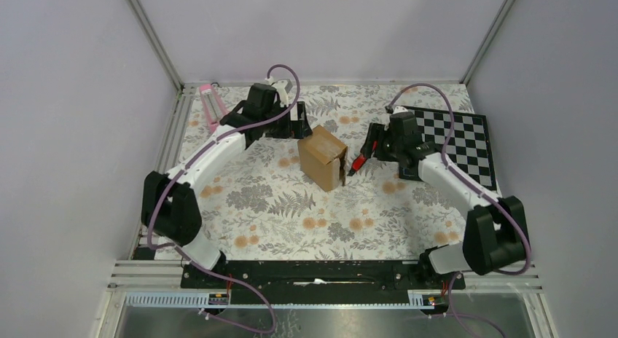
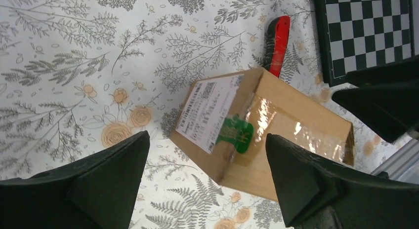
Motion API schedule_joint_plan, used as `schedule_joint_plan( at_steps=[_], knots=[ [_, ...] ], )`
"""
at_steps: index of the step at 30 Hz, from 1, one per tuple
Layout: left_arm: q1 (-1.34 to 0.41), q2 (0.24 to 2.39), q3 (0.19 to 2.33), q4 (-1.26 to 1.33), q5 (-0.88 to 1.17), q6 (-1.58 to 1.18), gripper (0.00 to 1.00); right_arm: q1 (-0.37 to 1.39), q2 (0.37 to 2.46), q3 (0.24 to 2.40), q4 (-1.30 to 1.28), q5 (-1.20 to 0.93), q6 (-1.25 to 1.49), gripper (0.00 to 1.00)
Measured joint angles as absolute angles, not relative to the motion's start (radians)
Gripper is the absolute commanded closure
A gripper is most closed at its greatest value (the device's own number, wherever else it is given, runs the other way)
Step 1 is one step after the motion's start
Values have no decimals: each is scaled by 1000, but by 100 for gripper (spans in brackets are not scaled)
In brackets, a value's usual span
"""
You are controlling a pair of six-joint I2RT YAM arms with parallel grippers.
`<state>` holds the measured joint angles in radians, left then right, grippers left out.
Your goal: Unpack the express box
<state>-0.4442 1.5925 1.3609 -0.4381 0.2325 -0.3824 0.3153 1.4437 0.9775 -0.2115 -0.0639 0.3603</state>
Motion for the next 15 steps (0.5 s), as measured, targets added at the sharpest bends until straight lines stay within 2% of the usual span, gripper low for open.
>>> schedule_joint_plan(
  at_steps=[10,15],
  knots=[
    [-404,1716,1487,-441,397,-233,1,410,1185,767,19,-69,358,9],
    [-405,1763,1509,-440,457,-201,7,491,1137,678,144,-60,345,7]
  ],
)
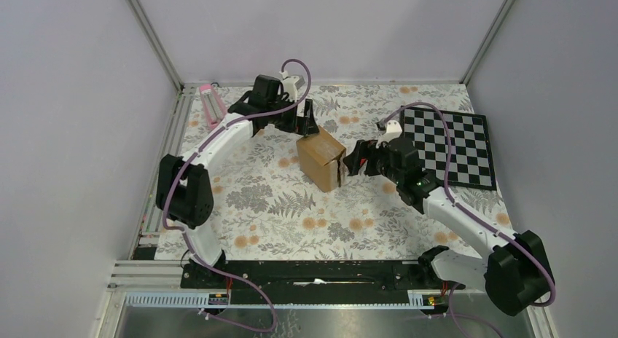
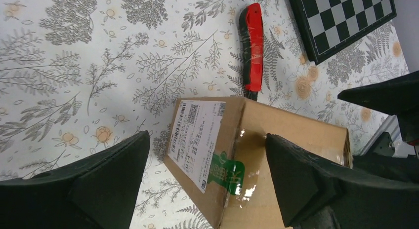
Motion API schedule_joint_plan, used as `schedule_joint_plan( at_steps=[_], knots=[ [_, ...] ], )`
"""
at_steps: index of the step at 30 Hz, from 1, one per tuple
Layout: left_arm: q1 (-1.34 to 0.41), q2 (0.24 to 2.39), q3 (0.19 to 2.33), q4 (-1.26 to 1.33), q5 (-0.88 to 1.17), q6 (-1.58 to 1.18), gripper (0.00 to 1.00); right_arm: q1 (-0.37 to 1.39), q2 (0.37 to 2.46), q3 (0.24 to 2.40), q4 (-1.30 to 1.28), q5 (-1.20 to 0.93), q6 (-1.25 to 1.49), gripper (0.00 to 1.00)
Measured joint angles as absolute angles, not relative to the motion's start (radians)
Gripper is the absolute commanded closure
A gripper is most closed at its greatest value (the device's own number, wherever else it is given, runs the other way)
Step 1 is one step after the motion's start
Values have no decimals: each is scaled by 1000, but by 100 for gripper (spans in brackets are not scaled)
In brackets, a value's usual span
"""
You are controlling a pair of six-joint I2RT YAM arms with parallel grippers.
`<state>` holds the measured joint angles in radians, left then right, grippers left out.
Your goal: Unpack the express box
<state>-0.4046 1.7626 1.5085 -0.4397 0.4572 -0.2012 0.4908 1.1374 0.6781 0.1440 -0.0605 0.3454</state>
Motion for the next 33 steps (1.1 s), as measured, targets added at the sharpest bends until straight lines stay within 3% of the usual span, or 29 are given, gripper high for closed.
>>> schedule_joint_plan(
  at_steps=[9,20,29,33],
  knots=[
    [-344,1842,1515,-355,602,-235,19,554,1111,580,301,-41,313,7],
    [-298,1924,1563,-275,667,-283,23,624,1094,582,361,-18,281,7],
    [-282,1984,1608,-225,683,-297,24,638,1303,730,347,46,221,8],
    [-267,2013,1626,-206,682,-299,24,639,1394,809,337,71,208,17]
  ],
)
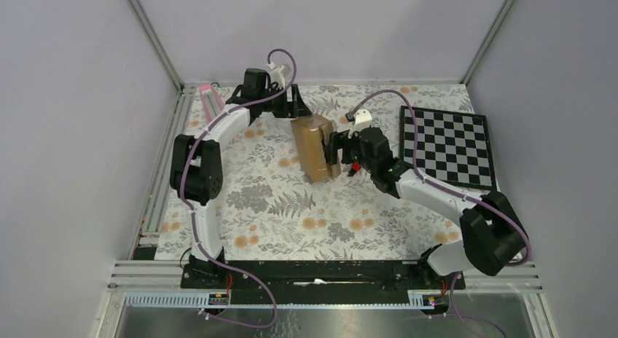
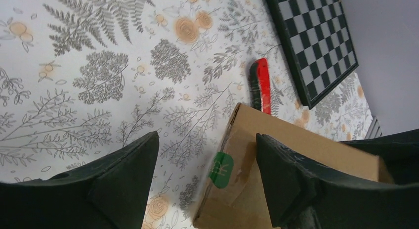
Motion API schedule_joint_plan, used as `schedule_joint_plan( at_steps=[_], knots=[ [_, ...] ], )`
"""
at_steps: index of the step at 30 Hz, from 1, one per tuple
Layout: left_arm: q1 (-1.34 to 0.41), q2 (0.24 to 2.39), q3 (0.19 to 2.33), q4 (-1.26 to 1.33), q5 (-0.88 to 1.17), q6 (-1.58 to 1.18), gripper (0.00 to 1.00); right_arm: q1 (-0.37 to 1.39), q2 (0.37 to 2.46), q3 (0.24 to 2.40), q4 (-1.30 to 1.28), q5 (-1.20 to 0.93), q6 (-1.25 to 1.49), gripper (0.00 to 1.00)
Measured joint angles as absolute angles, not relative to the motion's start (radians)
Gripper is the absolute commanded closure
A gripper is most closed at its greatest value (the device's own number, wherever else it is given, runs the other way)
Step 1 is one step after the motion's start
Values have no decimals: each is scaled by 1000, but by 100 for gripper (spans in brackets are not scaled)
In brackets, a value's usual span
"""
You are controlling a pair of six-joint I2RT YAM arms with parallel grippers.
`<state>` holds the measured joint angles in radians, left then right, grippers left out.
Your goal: Unpack the express box
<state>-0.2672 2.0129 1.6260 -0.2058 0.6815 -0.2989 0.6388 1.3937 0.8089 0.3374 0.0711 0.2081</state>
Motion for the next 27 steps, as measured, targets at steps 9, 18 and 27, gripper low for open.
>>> schedule_joint_plan(
  at_steps=[9,18,27],
  knots=[
    [-270,2130,1626,-301,669,-284,24,648,1458,899,257,148,214,67],
    [-270,2135,1627,-319,617,-314,18,679,1466,969,110,204,271,71],
    [-264,2033,1649,-389,458,-376,17,688,1466,1033,8,212,197,23]
  ],
)
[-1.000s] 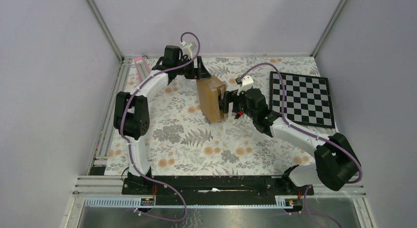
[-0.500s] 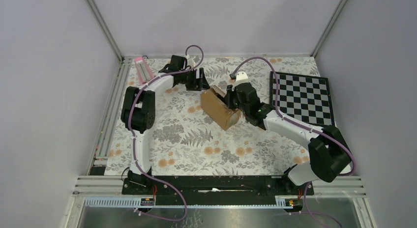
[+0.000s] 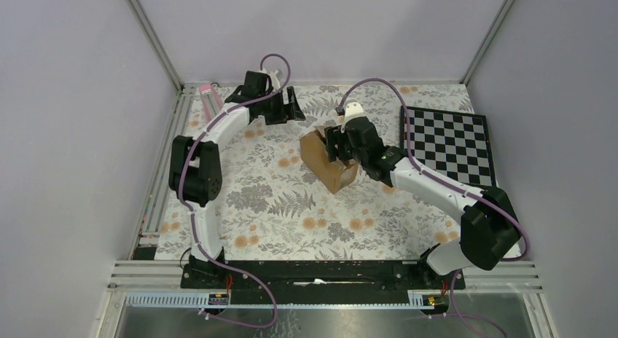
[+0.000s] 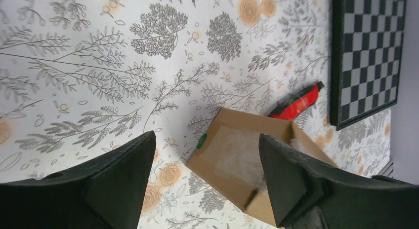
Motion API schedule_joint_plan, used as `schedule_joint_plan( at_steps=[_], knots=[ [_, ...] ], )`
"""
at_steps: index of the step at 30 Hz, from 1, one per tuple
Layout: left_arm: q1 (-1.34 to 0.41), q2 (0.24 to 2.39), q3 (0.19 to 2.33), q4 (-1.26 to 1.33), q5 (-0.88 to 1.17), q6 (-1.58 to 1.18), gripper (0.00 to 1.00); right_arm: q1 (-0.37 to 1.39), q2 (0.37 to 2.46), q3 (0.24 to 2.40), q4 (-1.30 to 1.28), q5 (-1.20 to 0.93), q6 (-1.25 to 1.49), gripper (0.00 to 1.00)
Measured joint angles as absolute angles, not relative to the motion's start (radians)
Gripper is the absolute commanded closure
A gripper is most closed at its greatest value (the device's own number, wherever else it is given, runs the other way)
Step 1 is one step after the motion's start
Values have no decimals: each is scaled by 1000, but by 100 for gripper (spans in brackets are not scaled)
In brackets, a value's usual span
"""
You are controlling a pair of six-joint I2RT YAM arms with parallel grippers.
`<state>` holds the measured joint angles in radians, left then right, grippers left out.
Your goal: Unpack the express box
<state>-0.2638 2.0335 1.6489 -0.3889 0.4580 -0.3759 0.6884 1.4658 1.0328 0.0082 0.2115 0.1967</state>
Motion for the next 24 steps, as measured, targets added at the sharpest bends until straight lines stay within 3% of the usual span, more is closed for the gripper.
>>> schedule_joint_plan(
  at_steps=[12,14,17,24],
  knots=[
    [-266,1706,1393,-376,408,-512,12,692,1629,1176,-141,229,76,42],
    [-273,1670,1346,-365,407,-531,11,693,1655,1205,-154,246,75,57],
    [-294,1626,1286,-364,403,-563,9,694,1664,1224,-152,277,81,98],
    [-430,1572,1219,-346,319,-664,4,704,1617,1203,-110,370,175,100]
  ],
)
